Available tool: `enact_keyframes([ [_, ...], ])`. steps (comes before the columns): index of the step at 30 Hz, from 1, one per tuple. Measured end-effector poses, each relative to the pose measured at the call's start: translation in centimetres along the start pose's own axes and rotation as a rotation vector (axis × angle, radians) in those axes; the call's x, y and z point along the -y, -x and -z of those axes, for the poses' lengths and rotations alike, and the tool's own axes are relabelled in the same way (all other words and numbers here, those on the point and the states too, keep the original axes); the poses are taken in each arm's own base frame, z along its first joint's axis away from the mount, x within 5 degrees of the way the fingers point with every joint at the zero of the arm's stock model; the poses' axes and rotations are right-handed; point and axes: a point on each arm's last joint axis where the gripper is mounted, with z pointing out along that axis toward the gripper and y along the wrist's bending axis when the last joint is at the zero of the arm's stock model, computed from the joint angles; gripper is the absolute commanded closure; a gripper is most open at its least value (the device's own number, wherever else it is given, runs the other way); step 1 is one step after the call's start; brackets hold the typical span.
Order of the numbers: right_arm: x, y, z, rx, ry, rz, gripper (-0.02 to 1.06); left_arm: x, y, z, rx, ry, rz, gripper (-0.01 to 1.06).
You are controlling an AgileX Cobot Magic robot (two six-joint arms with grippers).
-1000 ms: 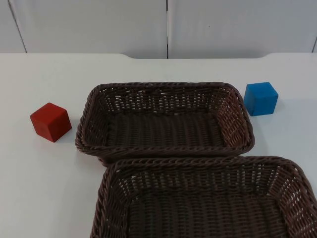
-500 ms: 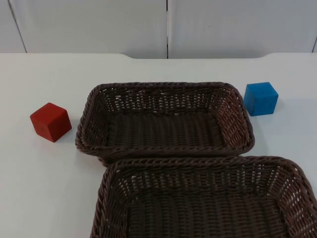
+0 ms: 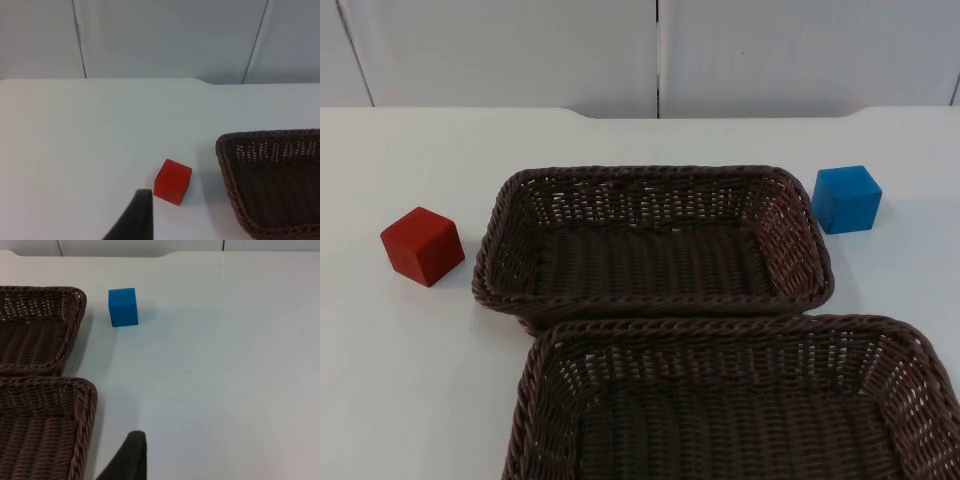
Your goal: Pick up one cube with the left hand and place it into the upper basket. Pick up one cube with the right hand and place it into the lower basket.
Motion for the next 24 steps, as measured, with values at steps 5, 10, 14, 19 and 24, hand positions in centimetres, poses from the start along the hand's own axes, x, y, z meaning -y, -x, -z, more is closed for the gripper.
enact_keyframes([
  [5,0.0,0.0,0.0,0.000,0.000,-0.003,-0.01,-0.2,0.4,-1.2,-0.025,0.004,-0.010,0.00],
  [10,0.0,0.0,0.0,0.000,0.000,-0.004,-0.01,-0.5,0.5,-2.7,-0.070,0.006,-0.020,0.00],
  [14,0.0,0.0,0.0,0.000,0.000,-0.006,-0.01,-0.7,0.7,-3.9,-0.095,0.010,-0.030,0.00],
  [19,0.0,0.0,0.0,0.000,0.000,-0.008,-0.01,-1.1,0.8,-6.0,-0.137,0.011,-0.040,0.00],
  [24,0.0,0.0,0.0,0.000,0.000,-0.010,-0.01,-1.3,1.2,-7.9,-0.181,0.002,-0.039,0.00],
])
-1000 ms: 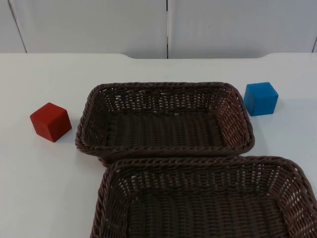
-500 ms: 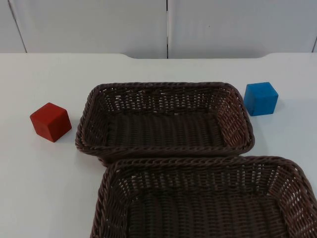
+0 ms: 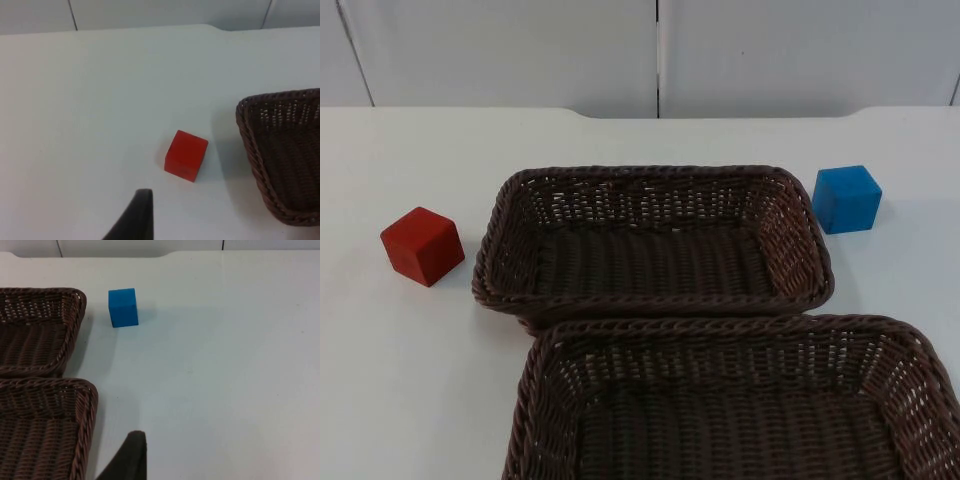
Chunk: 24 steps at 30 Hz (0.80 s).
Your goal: Pick up one cube with the left hand and place it into the upper basket. Pick up one cube with the right hand and place it into the lower basket.
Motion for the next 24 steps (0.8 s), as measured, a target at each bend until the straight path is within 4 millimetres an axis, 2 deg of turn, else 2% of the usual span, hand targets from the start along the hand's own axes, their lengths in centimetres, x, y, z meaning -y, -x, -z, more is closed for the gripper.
enact_keyframes([
  [7,0.0,0.0,0.0,0.000,0.000,-0.001,-0.01,-0.4,3.2,-1.8,-0.002,0.000,0.003,0.00],
  [11,0.0,0.0,0.0,0.000,0.000,-0.001,-0.01,-0.8,4.9,-3.8,-0.022,-0.001,0.010,0.00],
  [12,0.0,0.0,0.0,0.000,0.000,-0.001,-0.01,-0.8,4.9,-3.8,-0.022,-0.001,0.010,0.00],
  [15,0.0,0.0,0.0,0.000,0.000,-0.002,-0.01,-0.8,5.2,-5.7,-0.068,-0.011,0.009,0.00],
  [23,0.0,0.0,0.0,0.000,0.000,-0.002,-0.01,0.9,4.9,-10.4,-0.127,-0.061,-0.044,0.00],
  [24,0.0,0.0,0.0,0.000,0.000,-0.002,-0.01,0.9,4.9,-10.4,-0.127,-0.061,-0.044,0.00],
])
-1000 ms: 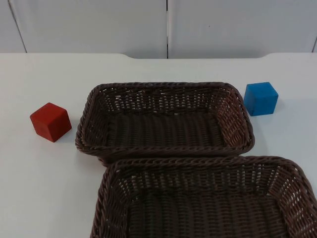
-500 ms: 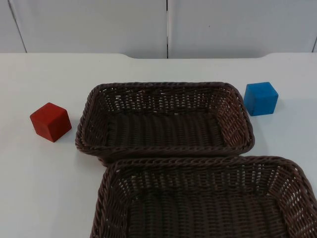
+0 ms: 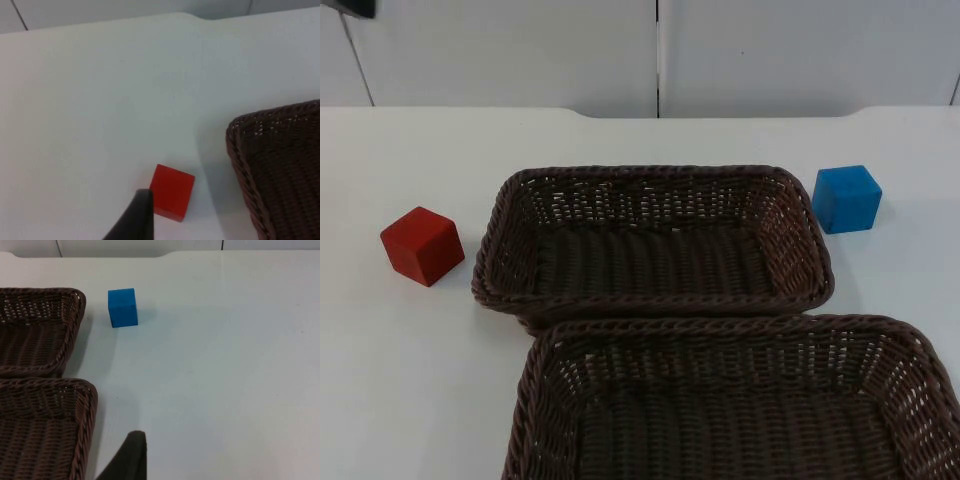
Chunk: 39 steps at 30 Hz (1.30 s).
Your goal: Pick up one cube with the left hand and place it into the upper basket. Pick up one cube with the right hand and place it into the lower basket.
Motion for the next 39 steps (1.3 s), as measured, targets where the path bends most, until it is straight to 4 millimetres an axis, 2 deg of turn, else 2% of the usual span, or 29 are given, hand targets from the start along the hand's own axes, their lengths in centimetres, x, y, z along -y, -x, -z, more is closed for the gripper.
enact_keyframes([
  [5,0.0,0.0,0.0,0.000,-0.002,0.001,-0.01,-0.6,-0.4,-3.6,-0.039,0.020,0.018,0.00],
  [6,0.0,0.0,0.0,0.000,-0.002,0.001,-0.01,-0.6,-0.4,-3.6,-0.039,0.020,0.018,0.00],
  [11,0.1,0.0,0.0,0.000,-0.008,0.004,-0.01,-1.0,-1.3,-6.6,-0.097,0.028,0.033,0.00],
  [12,0.1,0.0,0.0,0.000,-0.008,0.004,-0.01,-1.0,-1.3,-6.6,-0.097,0.028,0.033,0.00],
  [17,0.1,0.0,0.0,0.000,-0.008,0.004,-0.01,-1.5,-2.1,-9.1,-0.119,0.041,0.042,0.00],
  [28,0.1,0.0,0.0,0.001,-0.014,0.008,-0.01,-2.1,-3.0,-12.2,-0.106,0.072,0.092,0.00],
  [39,0.1,0.0,0.0,0.001,-0.014,0.005,-0.01,-2.6,-4.9,-15.6,-0.154,0.090,0.096,0.00],
])
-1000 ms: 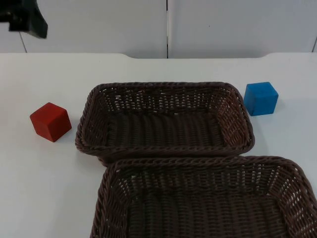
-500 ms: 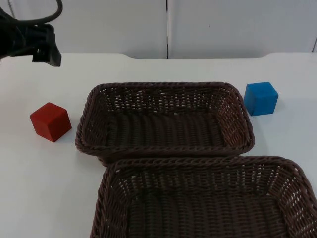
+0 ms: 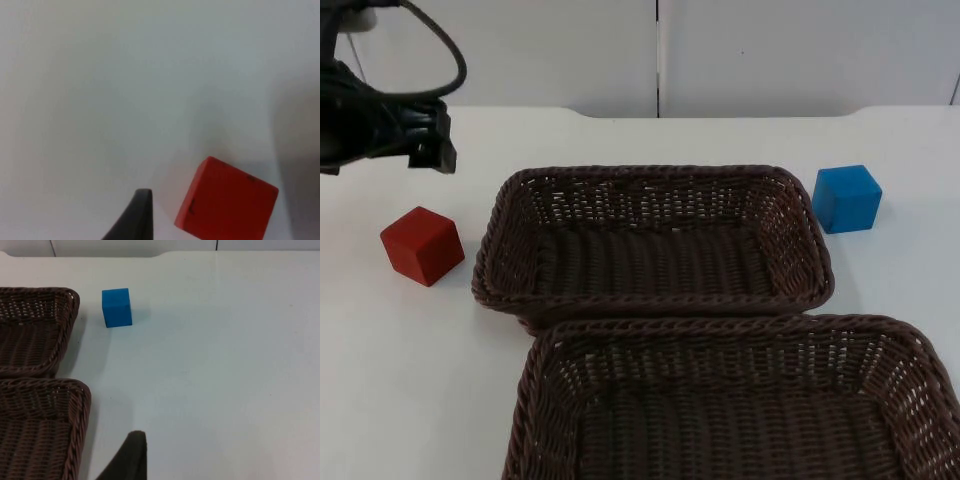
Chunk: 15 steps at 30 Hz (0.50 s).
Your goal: Pick up one cube with the left hand and place it into the upper basket. Pick up one cube with the right hand and place it into the lower basket.
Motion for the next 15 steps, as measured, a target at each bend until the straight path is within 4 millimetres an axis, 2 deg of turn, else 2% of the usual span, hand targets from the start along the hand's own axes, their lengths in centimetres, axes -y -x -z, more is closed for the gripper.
enact_keyframes([
  [15,0.0,0.0,0.0,0.000,-0.001,0.000,-0.01,-0.5,-2.3,-3.6,-0.093,0.024,-0.123,0.00],
])
